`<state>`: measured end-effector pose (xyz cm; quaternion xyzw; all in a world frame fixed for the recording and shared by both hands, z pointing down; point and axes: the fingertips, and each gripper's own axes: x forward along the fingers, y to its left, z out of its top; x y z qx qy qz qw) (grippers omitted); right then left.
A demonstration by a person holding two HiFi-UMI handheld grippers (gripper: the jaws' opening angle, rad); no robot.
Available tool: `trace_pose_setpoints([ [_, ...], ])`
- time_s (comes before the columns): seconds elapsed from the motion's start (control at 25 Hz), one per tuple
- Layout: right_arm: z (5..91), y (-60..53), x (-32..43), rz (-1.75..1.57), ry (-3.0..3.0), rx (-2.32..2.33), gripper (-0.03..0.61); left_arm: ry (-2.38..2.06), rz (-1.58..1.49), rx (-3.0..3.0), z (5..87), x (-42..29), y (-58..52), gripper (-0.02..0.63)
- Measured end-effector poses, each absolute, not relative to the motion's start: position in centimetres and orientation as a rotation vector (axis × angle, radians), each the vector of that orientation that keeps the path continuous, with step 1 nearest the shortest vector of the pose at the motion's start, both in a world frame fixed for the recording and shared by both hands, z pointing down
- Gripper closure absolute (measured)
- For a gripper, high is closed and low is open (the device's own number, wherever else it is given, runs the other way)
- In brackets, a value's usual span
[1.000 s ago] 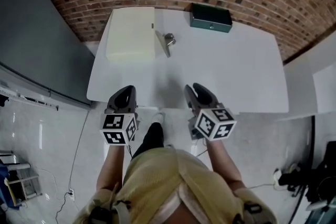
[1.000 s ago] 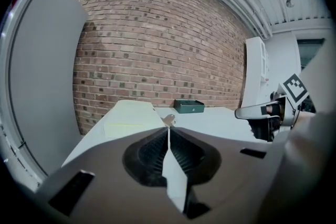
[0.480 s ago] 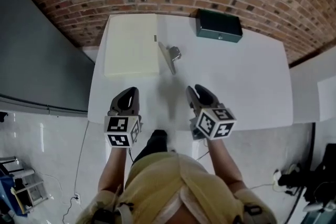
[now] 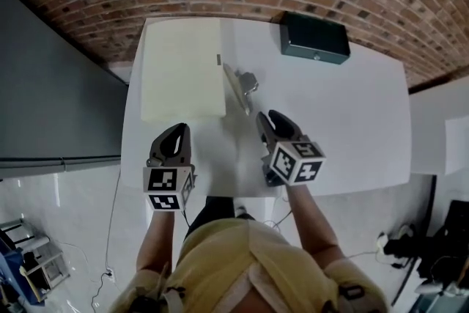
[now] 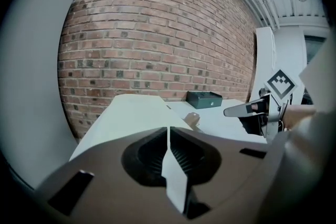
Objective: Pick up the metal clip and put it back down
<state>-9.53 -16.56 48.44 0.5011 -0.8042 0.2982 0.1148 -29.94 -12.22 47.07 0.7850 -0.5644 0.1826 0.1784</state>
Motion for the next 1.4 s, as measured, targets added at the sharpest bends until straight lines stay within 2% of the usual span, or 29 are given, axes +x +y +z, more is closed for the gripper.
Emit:
trace_pose_setpoints([
  [0.8,55.2,-23.7,-11.7,1.014,-2.260,1.481,0.472,-1.570,0.536,2.176,49.5,-31.9,-17.2,0.611],
  [1.4,56.3,-27.8,-12.0,0.984,-2.186,1.562,0.472,-1.579,0.518,2.185,49.3,-33.7,-19.4,0.611],
])
